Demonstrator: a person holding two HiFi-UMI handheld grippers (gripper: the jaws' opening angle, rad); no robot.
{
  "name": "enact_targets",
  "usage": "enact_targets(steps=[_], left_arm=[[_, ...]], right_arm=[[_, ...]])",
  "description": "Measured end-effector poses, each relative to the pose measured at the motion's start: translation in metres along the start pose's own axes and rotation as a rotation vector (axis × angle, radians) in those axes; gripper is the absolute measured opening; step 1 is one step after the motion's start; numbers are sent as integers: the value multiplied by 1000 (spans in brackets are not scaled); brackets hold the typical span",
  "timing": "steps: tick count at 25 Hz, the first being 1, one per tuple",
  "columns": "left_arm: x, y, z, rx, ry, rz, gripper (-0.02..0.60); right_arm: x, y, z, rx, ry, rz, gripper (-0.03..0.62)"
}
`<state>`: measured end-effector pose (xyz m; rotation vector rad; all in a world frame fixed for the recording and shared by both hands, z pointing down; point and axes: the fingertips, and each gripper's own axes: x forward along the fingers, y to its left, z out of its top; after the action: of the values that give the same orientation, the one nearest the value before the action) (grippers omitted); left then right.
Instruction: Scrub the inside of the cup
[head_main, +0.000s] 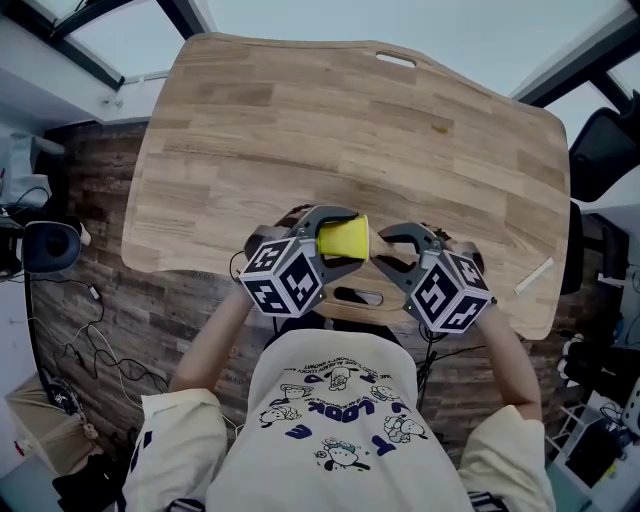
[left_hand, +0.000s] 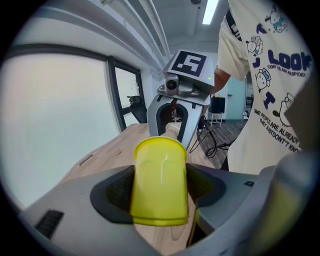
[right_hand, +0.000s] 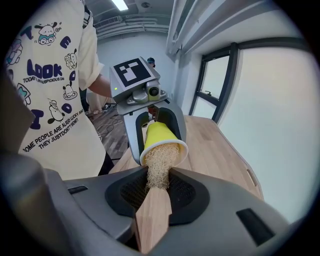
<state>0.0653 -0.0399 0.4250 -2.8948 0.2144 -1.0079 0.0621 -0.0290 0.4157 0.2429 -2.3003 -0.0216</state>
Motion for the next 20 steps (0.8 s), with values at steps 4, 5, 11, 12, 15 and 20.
enact_targets(steps=[4, 5, 11, 12, 15, 20], left_arm=[[2, -2, 5, -63, -30, -56, 322], [3, -1, 6, -73, -35, -65, 322], [8, 2, 12, -136, -55, -118, 322], [9, 2, 12, -148, -55, -128, 322], [12, 0, 12, -195, -62, -164, 322], [11, -5, 12, -294, -102, -248, 322]], right_arm=[[-2, -1, 0, -55, 3, -8, 94], [-2, -2, 0, -68, 4, -10, 94], [-5, -10, -1, -125, 8, -31, 94], [-5, -11, -2, -135, 9, -35, 94], [-4, -11, -5, -170, 14, -45, 94], [-2, -7, -5, -266, 30, -61, 94]])
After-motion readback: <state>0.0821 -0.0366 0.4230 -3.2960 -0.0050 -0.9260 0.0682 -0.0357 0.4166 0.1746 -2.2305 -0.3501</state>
